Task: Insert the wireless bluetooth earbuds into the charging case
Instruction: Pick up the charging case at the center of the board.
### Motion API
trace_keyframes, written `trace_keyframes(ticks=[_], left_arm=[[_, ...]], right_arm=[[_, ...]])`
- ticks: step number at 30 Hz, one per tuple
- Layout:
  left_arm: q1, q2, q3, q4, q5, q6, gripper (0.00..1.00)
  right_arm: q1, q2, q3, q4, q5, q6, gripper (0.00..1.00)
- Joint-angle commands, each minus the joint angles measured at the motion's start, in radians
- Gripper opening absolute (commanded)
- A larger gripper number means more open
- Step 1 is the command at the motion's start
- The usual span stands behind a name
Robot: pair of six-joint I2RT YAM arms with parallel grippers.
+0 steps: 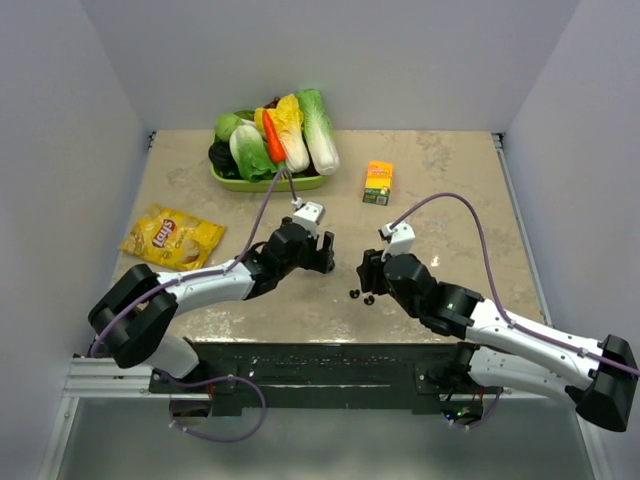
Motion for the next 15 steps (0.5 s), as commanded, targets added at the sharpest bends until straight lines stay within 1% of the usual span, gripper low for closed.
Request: trace_keyframes(ticks=[1, 3, 5, 6, 7, 8, 11, 13, 14, 15], left_arm=[[0.002, 0.052, 0.057, 0.029, 0.226, 0.246, 0.84], [0.005, 0.089, 0.083, 0.023, 0.258, 0.270, 0.84], [0.007, 0.118, 0.120, -0.019, 0.240, 0.277, 0.81], [0.009, 0.121, 0.129, -0.033, 0.191, 0.271, 0.78], [0.019, 0.115, 0.134, -0.043, 0.182, 0.261, 0.77], [0.024, 0.101, 0.120, -0.036, 0.181, 0.233, 0.75], [0.033, 0.045, 0.052, 0.007, 0.172, 0.181, 0.66], [0.033, 0.026, 0.024, 0.009, 0.166, 0.149, 0.40], [0.032, 0.026, -0.002, 0.012, 0.168, 0.126, 0.17], [0.029, 0.026, -0.013, 0.015, 0.169, 0.107, 0.06]], right_arm=[[0.002, -0.030, 0.002, 0.003, 0.003, 0.001, 0.54], [0.002, -0.030, 0.007, -0.002, 0.000, -0.004, 0.54], [0.001, -0.032, 0.010, -0.011, 0.000, -0.005, 0.54], [0.004, -0.035, 0.010, -0.019, 0.001, -0.007, 0.54], [0.002, -0.038, 0.010, -0.020, 0.003, -0.005, 0.54], [0.002, -0.049, 0.008, -0.022, 0.003, -0.004, 0.54], [0.002, -0.067, -0.007, -0.017, 0.004, -0.001, 0.54], [0.004, -0.076, -0.015, -0.011, 0.004, 0.002, 0.54], [0.002, -0.078, -0.016, -0.008, 0.004, 0.002, 0.54], [0.002, -0.076, -0.016, -0.003, 0.004, 0.002, 0.54]])
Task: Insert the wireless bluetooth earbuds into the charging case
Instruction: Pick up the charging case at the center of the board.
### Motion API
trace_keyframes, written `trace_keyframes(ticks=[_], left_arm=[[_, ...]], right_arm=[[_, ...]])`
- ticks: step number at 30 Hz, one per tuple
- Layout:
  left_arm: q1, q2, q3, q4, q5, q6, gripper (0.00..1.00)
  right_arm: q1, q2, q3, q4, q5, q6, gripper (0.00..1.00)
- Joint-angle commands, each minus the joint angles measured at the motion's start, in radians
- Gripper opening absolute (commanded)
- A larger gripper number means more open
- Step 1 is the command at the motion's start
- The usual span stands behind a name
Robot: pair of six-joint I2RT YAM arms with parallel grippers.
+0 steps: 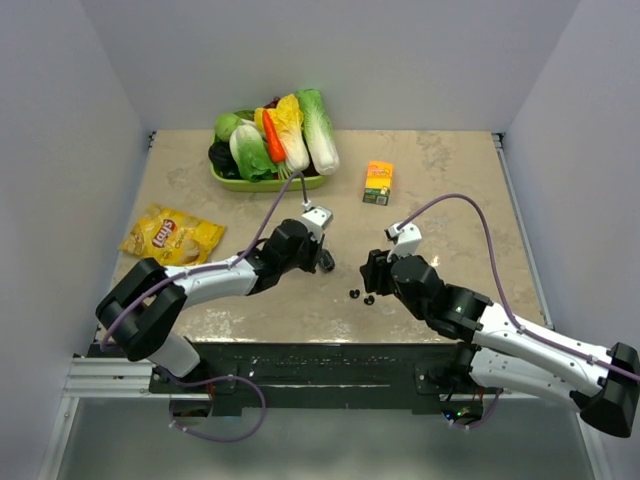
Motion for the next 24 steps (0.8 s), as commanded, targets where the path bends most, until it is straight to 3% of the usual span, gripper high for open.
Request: trace_keyframes(ticks=[1, 7, 19, 24], left_arm=[[-0.004, -0.040, -0.064, 0.039, -0.001, -0.078, 0.00], [-0.027, 0.058, -0.087, 0.070, -0.018, -0.156, 0.00], [-0.038, 0.222, 0.052, 0.078, 0.005, -0.195, 0.00], [-0.040, 0.201, 0.065, 0.052, -0.021, -0.199, 0.07]], right_arm=[[0.002, -0.015, -0.013, 0.022, 0.005, 0.004, 0.54], [0.002, 0.002, 0.001, 0.023, 0.004, 0.004, 0.53], [0.002, -0.001, 0.001, 0.014, 0.013, 0.007, 0.54], [0.002, 0.005, 0.002, 0.010, 0.014, 0.009, 0.53]])
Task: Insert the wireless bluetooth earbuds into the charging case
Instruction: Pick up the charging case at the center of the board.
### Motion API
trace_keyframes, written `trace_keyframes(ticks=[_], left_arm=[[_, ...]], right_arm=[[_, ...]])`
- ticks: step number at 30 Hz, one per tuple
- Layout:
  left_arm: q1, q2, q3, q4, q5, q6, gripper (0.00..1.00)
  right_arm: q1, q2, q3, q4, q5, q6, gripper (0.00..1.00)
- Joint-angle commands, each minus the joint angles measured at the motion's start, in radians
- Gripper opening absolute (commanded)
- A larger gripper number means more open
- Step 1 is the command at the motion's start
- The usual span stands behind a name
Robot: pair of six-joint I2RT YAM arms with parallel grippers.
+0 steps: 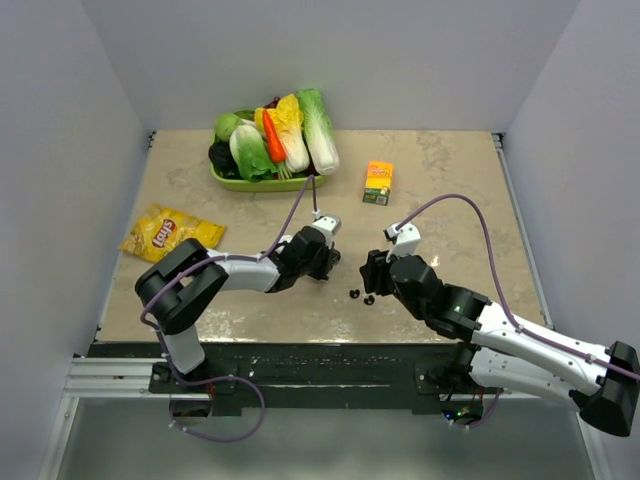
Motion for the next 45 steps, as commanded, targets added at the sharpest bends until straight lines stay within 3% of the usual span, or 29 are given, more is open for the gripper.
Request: trace_keyframes(ticks=[1, 3, 4, 7, 9, 18, 33, 45], left_arm=[[-0.004, -0.040, 0.011, -0.038, -0.029, -0.010, 0.14], [-0.004, -0.126, -0.007, -0.069, -0.071, -0.002, 0.25], [-0.004, -0.154, -0.026, -0.080, -0.084, 0.001, 0.42], [-0.004, -0.249, -0.043, -0.114, -0.149, -0.019, 0.66], [-0.004, -0.275, -0.043, -0.118, -0.175, -0.033, 1.00], [-0.001, -0.056, 0.144, -0.212, -0.135, -0.035, 1.00], [-0.001, 0.047, 0.221, -0.214, -0.144, 0.036, 0.99], [-0.001, 0.093, 0.221, -0.223, -0.155, 0.050, 0.83]], right_arm=[[0.002, 0.000, 0.004, 0.007, 0.015, 0.010, 0.53], [0.002, -0.009, 0.003, 0.007, 0.015, 0.010, 0.54], [0.004, -0.010, 0.003, 0.011, 0.015, 0.009, 0.54], [0.002, -0.009, 0.003, 0.024, 0.018, 0.002, 0.54], [0.002, 0.003, 0.004, 0.028, 0.023, 0.001, 0.54], [0.004, -0.004, 0.004, 0.024, 0.014, 0.013, 0.54], [0.002, 0.002, 0.003, 0.028, 0.007, 0.012, 0.54], [0.002, -0.004, 0.012, 0.021, 0.014, 0.012, 0.54]])
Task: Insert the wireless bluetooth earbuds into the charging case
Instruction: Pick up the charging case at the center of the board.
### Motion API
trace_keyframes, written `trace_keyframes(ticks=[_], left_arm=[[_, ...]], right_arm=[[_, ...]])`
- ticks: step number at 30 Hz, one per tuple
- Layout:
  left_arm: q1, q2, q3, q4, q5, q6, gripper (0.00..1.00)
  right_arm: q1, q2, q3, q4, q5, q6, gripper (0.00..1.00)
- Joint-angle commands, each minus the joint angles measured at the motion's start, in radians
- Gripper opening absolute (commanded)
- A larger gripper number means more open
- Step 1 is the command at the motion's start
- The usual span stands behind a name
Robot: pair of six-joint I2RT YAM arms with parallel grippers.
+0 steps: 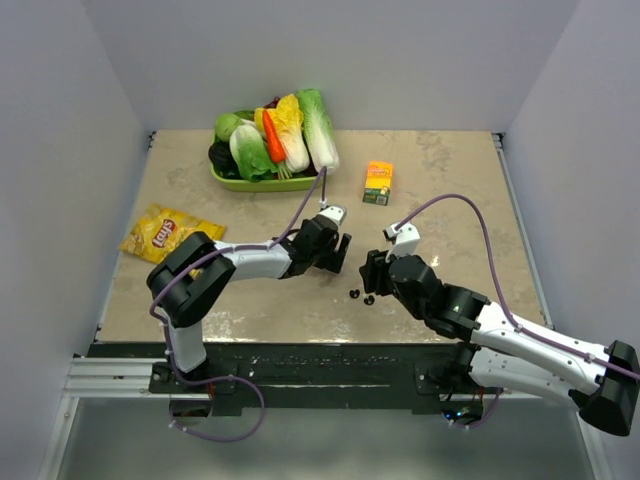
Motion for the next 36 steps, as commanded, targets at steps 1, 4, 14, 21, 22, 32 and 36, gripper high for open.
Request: trace_keyframes(ticks=[1, 4, 14, 21, 22, 32, 36], left_arm=[[-0.003, 0.022, 0.032, -0.002, -0.010, 0.017, 0.81], [-0.003, 0.028, 0.026, -0.002, -0.011, 0.010, 0.78], [-0.016, 0.056, 0.024, -0.040, -0.060, -0.034, 0.84], [-0.046, 0.084, 0.053, -0.118, -0.140, -0.081, 0.87], [-0.052, 0.088, 0.057, -0.121, -0.148, -0.086, 0.86], [-0.067, 0.081, 0.040, -0.126, -0.154, -0.098, 0.74], [-0.070, 0.076, 0.040, -0.138, -0.160, -0.095, 0.82]], right_arm=[[0.002, -0.009, 0.012, 0.018, 0.012, 0.010, 0.54], [0.002, -0.012, 0.014, 0.017, 0.016, 0.008, 0.54], [0.002, -0.004, 0.006, 0.023, 0.014, 0.014, 0.54], [0.002, -0.006, 0.003, 0.029, 0.014, 0.014, 0.54], [0.002, -0.006, 0.003, 0.028, 0.014, 0.014, 0.54], [0.001, -0.024, -0.009, 0.026, 0.012, 0.014, 0.54], [0.002, -0.022, -0.008, 0.025, 0.012, 0.019, 0.54]])
